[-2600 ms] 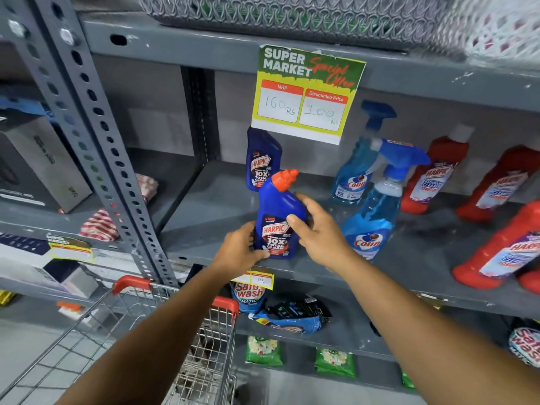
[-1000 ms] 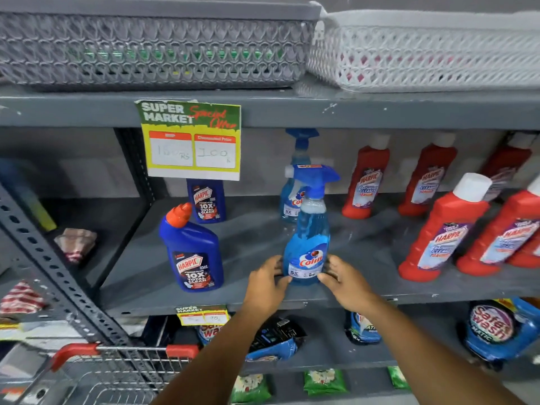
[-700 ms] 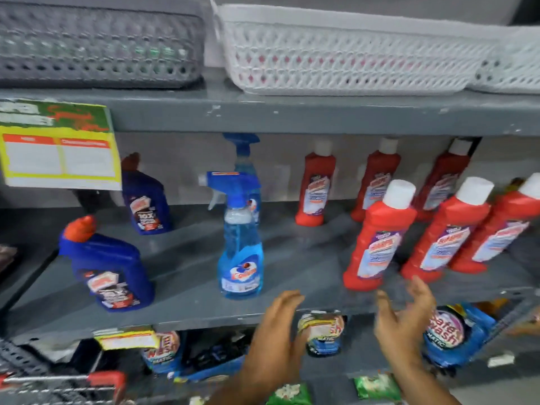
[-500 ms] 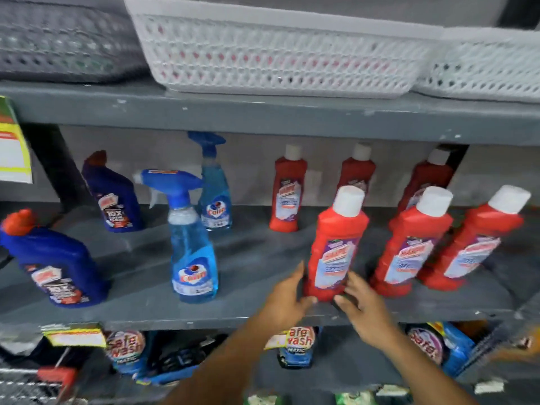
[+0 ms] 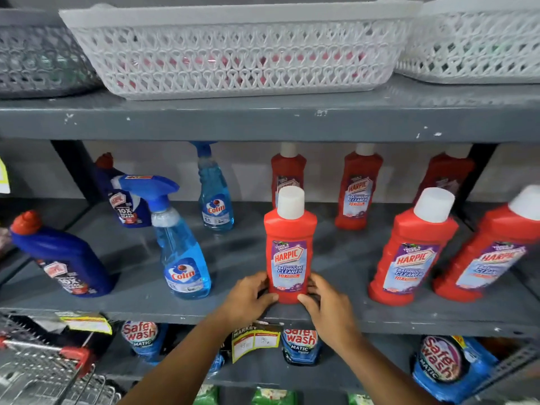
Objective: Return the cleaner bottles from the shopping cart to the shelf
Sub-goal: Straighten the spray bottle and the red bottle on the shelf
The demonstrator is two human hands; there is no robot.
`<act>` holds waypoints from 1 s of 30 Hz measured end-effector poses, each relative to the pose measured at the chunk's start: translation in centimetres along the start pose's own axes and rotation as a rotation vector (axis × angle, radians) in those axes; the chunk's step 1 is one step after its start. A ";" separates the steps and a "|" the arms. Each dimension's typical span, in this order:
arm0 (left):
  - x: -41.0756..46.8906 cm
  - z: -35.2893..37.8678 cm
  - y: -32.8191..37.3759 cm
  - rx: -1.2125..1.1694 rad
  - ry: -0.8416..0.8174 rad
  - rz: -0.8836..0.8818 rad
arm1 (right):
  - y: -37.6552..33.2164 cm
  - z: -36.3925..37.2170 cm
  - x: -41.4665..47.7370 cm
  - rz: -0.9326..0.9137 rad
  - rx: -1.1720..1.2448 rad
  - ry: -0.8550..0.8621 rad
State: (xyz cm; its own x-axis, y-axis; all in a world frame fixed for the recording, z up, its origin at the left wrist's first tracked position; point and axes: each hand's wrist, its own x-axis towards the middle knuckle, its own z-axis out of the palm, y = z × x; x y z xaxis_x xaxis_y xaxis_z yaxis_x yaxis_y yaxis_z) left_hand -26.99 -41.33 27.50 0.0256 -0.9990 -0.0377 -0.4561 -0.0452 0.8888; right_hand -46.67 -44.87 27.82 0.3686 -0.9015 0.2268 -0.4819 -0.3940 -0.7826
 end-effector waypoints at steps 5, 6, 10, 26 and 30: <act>-3.2 0.8 1.3 0.230 0.372 0.141 | 1.0 -1.8 -2.8 0.006 0.054 0.272; -4.6 1.7 1.9 0.268 0.524 0.211 | 1.6 -3.1 -3.9 -0.003 0.079 0.440; -6.1 9.2 5.8 0.235 0.356 0.526 | 6.4 -10.1 -5.1 0.075 0.127 0.618; 4.9 14.7 7.8 -0.124 0.102 0.085 | 11.5 -13.3 -1.1 0.028 -0.098 -0.023; 4.5 14.7 7.9 -0.178 0.127 0.063 | 11.1 -13.2 -0.7 0.012 -0.165 -0.047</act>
State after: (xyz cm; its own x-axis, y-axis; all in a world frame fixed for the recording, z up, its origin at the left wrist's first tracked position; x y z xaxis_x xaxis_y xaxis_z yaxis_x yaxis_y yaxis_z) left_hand -43.52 -46.27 27.62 0.1188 -0.9905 0.0687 -0.2964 0.0307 0.9546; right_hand -62.75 -51.01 26.64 0.3973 -0.8983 0.1878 -0.6091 -0.4112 -0.6781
